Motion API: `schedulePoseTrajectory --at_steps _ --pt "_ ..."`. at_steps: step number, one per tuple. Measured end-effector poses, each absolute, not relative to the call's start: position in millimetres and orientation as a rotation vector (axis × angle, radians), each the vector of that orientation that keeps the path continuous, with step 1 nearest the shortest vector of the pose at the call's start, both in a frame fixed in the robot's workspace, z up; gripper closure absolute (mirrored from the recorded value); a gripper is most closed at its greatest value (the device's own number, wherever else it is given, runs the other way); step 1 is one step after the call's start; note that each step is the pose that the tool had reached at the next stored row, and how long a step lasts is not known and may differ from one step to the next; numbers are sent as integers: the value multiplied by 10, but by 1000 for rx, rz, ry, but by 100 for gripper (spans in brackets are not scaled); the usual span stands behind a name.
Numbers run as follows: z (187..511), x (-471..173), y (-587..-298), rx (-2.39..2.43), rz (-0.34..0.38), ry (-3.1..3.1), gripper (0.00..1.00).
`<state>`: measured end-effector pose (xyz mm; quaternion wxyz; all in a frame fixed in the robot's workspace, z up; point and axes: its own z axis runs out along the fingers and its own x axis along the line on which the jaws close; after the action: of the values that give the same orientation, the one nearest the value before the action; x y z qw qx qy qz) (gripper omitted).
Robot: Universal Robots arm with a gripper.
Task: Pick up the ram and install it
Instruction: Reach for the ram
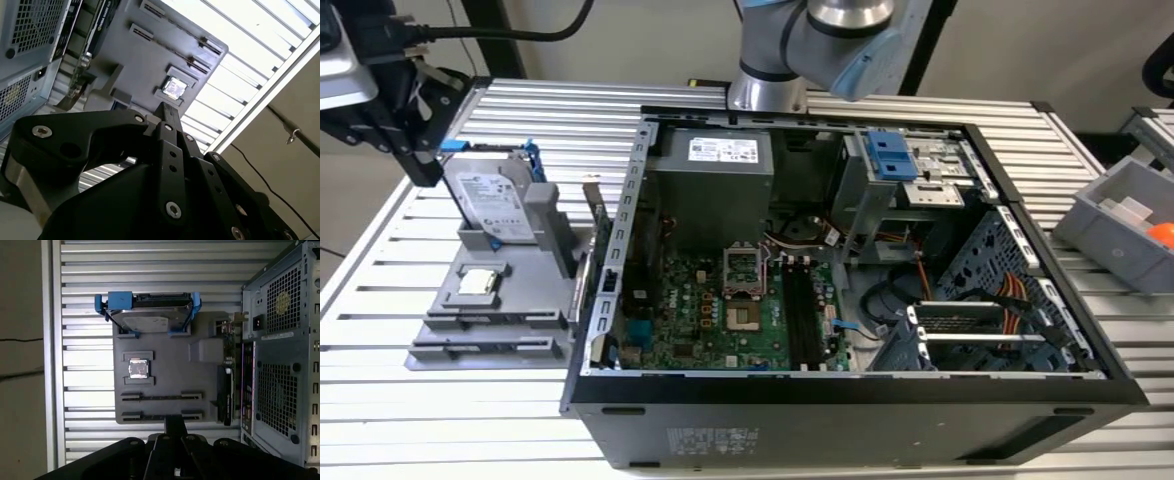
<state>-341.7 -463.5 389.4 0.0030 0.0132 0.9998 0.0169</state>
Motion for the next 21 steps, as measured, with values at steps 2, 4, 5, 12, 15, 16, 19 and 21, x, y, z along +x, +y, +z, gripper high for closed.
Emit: schedulePoseTrajectory --at_steps 2,4,5,12,15,16,19,21 --pt "3893 -3419 -4666 42 53 3135 100" --pt "3891 -3421 -4696 42 53 3135 100" --pt "3891 -3421 -4711 42 53 3135 100" --pt "3886 -3427 -4817 41 53 3135 100" --pt "3884 -3428 -4838 42 54 3135 100" --pt "3884 -3428 -4838 41 54 3135 100" --pt "3885 -3428 -4838 37 54 3135 100" --pt "3885 -3427 -4838 28 54 3135 100"
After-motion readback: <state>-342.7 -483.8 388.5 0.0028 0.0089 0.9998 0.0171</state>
